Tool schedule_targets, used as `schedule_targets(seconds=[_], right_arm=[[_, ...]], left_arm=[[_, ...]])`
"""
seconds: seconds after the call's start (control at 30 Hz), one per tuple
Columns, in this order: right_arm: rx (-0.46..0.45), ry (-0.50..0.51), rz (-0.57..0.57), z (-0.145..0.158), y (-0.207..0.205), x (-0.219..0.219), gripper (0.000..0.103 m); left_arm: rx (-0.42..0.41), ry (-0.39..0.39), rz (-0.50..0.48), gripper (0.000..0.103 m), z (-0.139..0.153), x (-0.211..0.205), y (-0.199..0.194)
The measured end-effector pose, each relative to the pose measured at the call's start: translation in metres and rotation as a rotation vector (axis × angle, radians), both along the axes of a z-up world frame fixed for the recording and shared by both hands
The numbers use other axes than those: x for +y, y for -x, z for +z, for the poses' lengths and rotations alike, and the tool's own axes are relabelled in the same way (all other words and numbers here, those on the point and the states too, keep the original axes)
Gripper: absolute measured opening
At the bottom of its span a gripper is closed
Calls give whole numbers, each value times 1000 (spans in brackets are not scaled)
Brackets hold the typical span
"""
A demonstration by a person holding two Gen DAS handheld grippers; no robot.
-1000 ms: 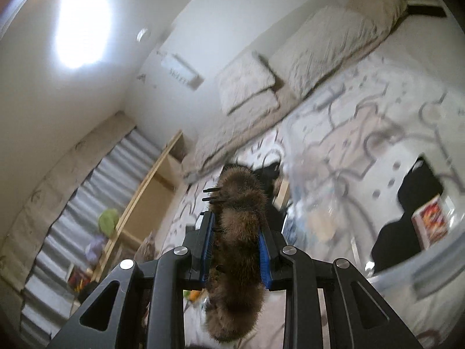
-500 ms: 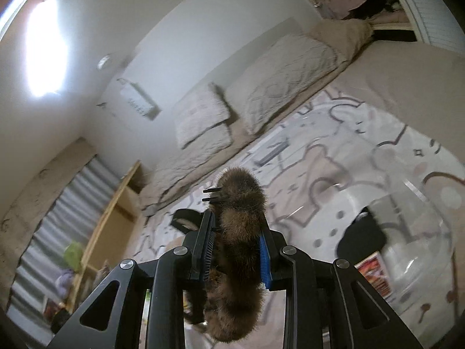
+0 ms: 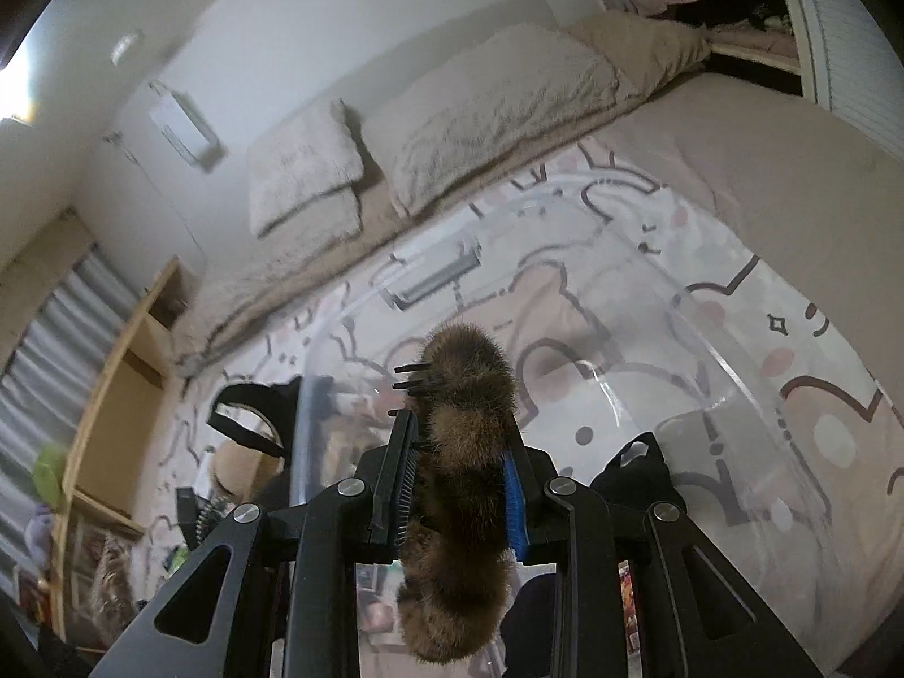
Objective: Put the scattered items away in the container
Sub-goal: 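Hold brown fur strip with right gripper above the clear container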
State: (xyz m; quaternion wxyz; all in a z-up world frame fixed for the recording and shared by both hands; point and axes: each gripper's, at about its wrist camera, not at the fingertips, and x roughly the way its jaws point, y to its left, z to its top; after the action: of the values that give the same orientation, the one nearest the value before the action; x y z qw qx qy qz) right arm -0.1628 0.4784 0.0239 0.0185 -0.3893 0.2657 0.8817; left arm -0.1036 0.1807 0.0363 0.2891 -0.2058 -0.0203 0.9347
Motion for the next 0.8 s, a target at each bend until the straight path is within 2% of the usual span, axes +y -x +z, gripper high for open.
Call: schedule_targets(seconds=[0.17,0.47,0.67,0.73,0.8], right_arm=[[-96,40,47,-24,31,-4,28],[-188,51,127,-41,67,-10,28],[-258,-9,212,-57,89,-17,28],[-280,-53,199,-65,92,-18,28],[-292,-74,193,-71,92,-17,37]], left_arm=[[-13,4,-6,42,-4,8,4],[-21,19,2,42,-7,16,11],[-42,26,11,42,-13,24,22],[-46,36,13,42,-15,28,24],[-49,46,12,42,-17,33,25]])
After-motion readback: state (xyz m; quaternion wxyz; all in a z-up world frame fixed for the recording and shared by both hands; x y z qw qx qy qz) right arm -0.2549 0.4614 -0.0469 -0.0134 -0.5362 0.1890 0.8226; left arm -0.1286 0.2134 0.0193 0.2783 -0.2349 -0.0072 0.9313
